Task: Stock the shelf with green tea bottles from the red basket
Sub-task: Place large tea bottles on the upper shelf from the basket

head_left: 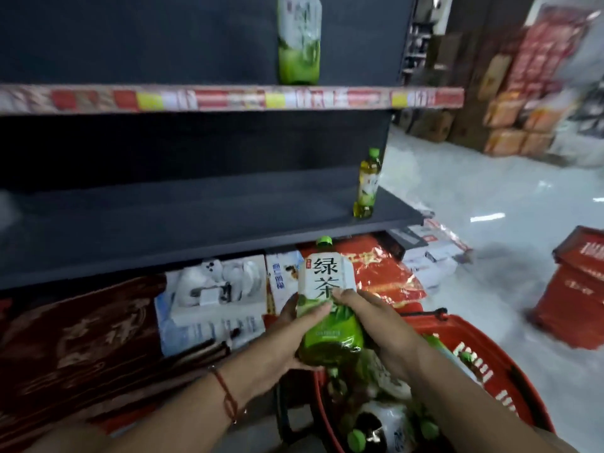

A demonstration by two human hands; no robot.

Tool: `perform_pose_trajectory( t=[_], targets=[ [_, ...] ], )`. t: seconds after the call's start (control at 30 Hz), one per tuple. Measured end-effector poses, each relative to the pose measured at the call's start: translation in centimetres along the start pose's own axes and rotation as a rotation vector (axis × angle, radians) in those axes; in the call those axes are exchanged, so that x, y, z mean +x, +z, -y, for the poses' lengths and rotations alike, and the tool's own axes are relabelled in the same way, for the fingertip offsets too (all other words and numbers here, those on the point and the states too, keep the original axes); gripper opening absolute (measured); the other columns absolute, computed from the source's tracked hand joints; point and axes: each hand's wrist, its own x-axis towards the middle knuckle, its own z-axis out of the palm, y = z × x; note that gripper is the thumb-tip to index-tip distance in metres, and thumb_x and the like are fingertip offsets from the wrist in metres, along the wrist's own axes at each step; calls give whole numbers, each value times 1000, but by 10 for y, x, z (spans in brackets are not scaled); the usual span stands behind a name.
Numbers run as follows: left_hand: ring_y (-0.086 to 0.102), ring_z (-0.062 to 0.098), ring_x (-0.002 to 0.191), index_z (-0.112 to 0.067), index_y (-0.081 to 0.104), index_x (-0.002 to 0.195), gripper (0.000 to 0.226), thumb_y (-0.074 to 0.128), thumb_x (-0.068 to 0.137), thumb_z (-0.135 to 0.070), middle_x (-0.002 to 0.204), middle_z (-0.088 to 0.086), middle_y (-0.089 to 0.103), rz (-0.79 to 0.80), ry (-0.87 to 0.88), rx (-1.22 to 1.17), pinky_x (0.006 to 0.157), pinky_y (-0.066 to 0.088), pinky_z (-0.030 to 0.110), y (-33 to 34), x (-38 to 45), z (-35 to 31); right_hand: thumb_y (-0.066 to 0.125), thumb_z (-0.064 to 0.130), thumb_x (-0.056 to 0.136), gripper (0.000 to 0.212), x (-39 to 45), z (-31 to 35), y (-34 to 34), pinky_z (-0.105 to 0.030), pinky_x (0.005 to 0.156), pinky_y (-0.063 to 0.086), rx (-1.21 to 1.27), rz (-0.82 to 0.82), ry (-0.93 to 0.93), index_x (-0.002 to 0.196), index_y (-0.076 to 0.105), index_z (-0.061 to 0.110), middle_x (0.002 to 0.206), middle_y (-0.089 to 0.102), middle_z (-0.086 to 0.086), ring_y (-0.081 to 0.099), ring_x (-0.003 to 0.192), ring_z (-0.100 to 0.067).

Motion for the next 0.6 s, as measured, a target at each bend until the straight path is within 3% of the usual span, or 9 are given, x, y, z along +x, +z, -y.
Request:
perform_pose_trajectory(
  t=[0.07, 0.2, 0.3, 0.37, 0.47, 0.53, 0.6],
  targets=[
    [72, 20, 102, -38, 51, 132, 80, 82, 59, -55, 116, -4, 73, -52, 109, 14, 77, 60, 46, -3, -14, -28, 74, 38, 81, 48, -8, 29, 14, -47, 97, 54, -14, 31, -85, 122, 65, 16, 108, 76, -6, 72, 100, -25],
    [73, 20, 101, -38, 54, 129, 64, 86, 72, -38, 111, -5, 75, -148, 331, 64, 93, 56, 49, -16, -41, -83, 67, 28, 90, 32, -23, 87, 41, -44, 96, 54, -16, 131, -261, 120, 67, 15, 108, 76, -6, 72, 101, -25],
    [74, 14, 96, -37, 54, 127, 48, 76, 86, -22, 107, -8, 76, -203, 489, 89, 80, 60, 31, -26, -56, -123, 63, 26, 94, 29, -28, 128, 60, -45, 97, 53, -15, 200, -362, 122, 67, 19, 112, 75, -6, 71, 104, -25],
    [74, 11, 93, -36, 54, 128, 47, 73, 88, -18, 105, -10, 76, -243, 576, 111, 71, 58, 22, -31, -63, -148, 63, 30, 94, 28, -31, 155, 73, -45, 96, 54, -46, 214, -425, 120, 68, 22, 112, 75, -4, 71, 104, -24],
    [73, 6, 90, -35, 50, 134, 56, 75, 86, -21, 107, -11, 75, -342, 675, 124, 66, 56, 17, -39, -69, -180, 60, 33, 96, 24, -33, 189, 92, -32, 85, 58, -111, 194, -533, 117, 69, 24, 106, 76, 2, 73, 97, -15],
    [73, 5, 91, -35, 48, 136, 59, 77, 85, -24, 109, -11, 73, -398, 725, 119, 69, 57, 18, -49, -67, -198, 60, 33, 96, 23, -30, 205, 103, -28, 81, 58, -160, 175, -585, 116, 68, 25, 103, 76, 5, 73, 93, -11],
    [72, 4, 93, -37, 45, 139, 65, 77, 84, -29, 112, -12, 72, -448, 753, 145, 76, 58, 23, -58, -63, -214, 62, 33, 95, 25, -25, 216, 113, -31, 87, 57, -192, 183, -610, 118, 67, 26, 104, 76, 6, 73, 95, -10]
  ],
)
